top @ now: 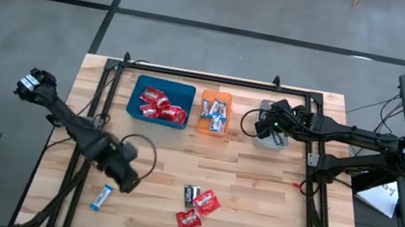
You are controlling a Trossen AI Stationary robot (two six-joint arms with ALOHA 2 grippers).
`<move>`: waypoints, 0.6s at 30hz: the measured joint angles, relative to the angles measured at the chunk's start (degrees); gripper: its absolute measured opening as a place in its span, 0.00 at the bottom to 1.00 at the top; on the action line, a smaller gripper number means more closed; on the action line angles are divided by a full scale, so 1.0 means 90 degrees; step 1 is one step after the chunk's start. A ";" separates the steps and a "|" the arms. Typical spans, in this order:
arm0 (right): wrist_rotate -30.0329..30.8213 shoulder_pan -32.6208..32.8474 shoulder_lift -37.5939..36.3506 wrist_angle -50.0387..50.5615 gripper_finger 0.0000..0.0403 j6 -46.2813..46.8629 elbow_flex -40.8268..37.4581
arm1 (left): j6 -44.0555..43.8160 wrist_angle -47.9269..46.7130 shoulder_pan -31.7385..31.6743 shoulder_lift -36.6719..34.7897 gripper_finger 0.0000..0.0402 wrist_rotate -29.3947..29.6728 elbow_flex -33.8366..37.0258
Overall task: Sort candy
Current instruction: Put the white chocolate bar into the orange bin
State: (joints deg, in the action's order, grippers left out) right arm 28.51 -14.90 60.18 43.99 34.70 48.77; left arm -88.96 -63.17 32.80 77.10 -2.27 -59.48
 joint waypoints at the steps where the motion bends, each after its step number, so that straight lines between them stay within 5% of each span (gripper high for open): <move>1: 0.0000 0.0000 0.0000 -0.0002 0.39 0.0000 -0.0005 | -0.0296 0.0007 0.0178 0.0048 0.49 -0.0096 0.0021; 6: 0.0000 0.0000 0.0000 -0.0003 0.39 0.0017 -0.0010 | -0.0873 0.0056 0.0913 0.0502 0.49 -0.0974 0.0144; 18: -0.0002 0.0000 0.0000 -0.0048 0.39 0.0073 -0.0010 | -0.1073 0.0686 0.1481 0.1796 0.46 -0.1159 0.0296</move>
State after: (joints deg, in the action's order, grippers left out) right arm 28.49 -14.90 60.18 43.56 35.35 48.69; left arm -98.62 -56.99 46.13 93.26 -12.70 -56.82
